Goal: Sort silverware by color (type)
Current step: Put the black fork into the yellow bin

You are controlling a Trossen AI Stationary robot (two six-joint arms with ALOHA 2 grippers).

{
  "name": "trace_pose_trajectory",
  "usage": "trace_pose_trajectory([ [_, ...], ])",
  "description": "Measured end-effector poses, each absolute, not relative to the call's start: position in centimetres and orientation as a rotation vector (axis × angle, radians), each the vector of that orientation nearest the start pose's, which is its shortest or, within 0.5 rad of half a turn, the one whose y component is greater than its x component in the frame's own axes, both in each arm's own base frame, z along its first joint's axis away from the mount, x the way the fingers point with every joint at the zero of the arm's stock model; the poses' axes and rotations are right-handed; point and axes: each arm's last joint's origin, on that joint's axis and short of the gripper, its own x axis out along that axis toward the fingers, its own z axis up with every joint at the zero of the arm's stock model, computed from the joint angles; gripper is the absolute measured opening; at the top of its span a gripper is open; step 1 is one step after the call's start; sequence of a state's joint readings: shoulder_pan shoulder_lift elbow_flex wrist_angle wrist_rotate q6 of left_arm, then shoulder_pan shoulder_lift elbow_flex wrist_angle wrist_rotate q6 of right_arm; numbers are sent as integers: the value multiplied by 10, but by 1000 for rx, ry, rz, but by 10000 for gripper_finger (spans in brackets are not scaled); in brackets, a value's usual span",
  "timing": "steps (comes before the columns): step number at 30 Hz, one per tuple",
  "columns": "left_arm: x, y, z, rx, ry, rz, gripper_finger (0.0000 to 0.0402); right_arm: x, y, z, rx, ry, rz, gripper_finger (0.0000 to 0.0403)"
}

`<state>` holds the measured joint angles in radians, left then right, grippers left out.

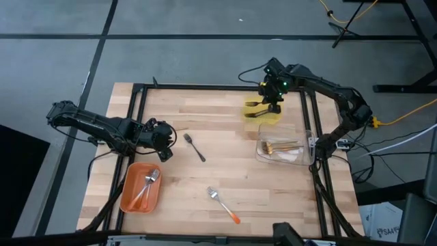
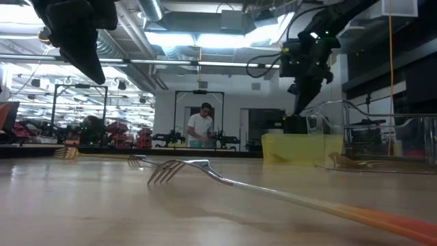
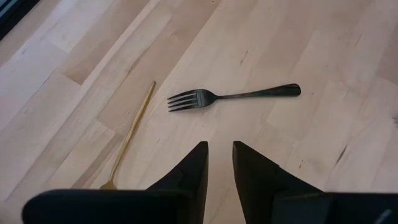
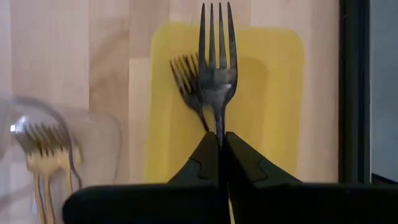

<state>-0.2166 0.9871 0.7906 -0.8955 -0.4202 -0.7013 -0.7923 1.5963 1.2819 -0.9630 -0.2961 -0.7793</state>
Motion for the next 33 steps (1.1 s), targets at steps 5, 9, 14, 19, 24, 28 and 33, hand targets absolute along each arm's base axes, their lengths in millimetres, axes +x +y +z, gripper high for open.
trace_pose_trajectory([
  [5,168,-25,251,-293,911,528,68,215,-216,257,-101,1178,65,1],
  [9,168,-25,251,-295,911,529,68,216,-216,256,-172,1176,115,1],
  [14,168,-25,251,-296,911,529,68,218,-218,250,-188,1188,146,1],
  [19,168,-25,251,-296,910,530,68,223,-223,235,-160,1223,168,1],
  [24,168,-25,251,-296,911,529,68,228,-229,218,-127,1252,192,1],
  [28,168,-25,251,-296,910,530,68,232,-233,206,-105,1272,210,1],
  [33,168,-25,251,-296,910,530,68,235,-236,194,-81,1282,228,1],
])
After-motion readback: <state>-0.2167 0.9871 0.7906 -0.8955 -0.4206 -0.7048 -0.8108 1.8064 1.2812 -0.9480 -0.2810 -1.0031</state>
